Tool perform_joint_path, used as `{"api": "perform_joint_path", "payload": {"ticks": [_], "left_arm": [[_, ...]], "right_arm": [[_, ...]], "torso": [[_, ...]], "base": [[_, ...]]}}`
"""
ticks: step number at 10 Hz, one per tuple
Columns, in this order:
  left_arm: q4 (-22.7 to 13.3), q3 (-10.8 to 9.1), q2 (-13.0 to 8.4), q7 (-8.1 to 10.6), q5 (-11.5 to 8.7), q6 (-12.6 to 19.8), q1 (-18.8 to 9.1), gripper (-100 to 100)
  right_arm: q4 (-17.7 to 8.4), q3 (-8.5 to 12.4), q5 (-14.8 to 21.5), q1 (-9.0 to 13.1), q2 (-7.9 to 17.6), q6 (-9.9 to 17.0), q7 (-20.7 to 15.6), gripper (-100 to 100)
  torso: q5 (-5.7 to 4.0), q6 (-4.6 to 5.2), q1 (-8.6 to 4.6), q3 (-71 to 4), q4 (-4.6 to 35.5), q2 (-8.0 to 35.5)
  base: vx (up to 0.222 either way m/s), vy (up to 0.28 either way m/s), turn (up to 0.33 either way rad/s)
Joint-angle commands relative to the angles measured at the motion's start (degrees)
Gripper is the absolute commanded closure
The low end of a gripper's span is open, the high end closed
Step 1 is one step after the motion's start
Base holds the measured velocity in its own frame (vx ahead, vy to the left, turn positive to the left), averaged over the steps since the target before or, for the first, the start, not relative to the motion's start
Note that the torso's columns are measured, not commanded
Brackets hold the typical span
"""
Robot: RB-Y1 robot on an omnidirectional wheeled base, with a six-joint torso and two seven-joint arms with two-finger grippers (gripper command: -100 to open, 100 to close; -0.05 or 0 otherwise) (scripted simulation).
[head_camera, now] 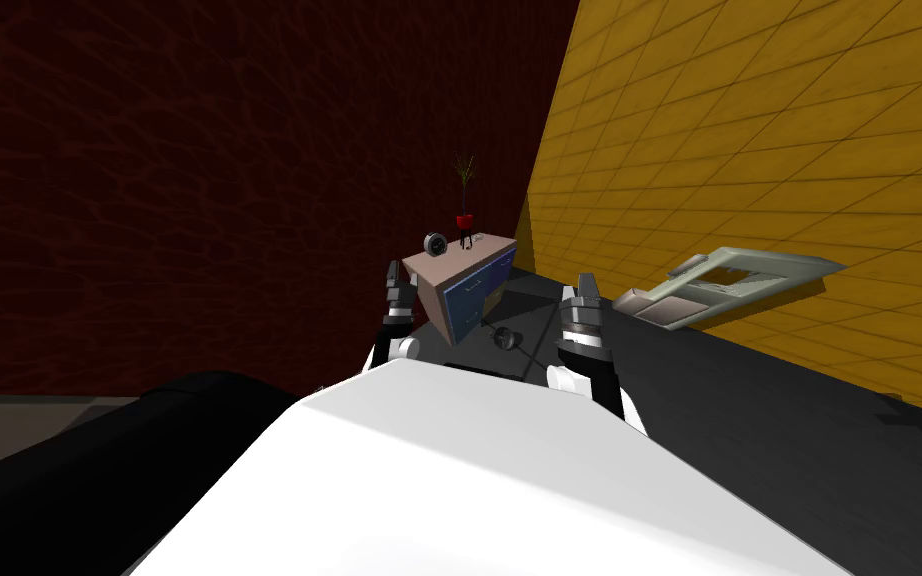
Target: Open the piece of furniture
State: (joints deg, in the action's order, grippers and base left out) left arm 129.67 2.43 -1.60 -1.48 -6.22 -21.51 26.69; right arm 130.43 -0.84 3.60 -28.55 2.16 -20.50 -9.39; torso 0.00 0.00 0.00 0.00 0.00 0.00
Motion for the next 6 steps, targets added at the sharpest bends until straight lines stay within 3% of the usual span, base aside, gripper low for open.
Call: {"api": "perform_joint_path", "payload": {"ticks": [1, 6], "left_arm": [[0.00, 0.00, 0.00, 0.00, 0.00, 0.00, 0.00, 0], [0.01, 0.00, 0.00, 0.00, 0.00, 0.00, 0.00, 0]], "right_arm": [[0.00, 0.00, 0.00, 0.00, 0.00, 0.00, 0.00, 0], [0.01, 0.00, 0.00, 0.00, 0.00, 0.00, 0.00, 0]], "torso": [[0.00, 0.00, 0.00, -4.67, 2.35, 2.32], [0.00, 0.00, 0.00, -45.36, 22.68, 22.69]], "base": [[0.000, 0.000, 0.000], [0.000, 0.000, 0.000]]}}
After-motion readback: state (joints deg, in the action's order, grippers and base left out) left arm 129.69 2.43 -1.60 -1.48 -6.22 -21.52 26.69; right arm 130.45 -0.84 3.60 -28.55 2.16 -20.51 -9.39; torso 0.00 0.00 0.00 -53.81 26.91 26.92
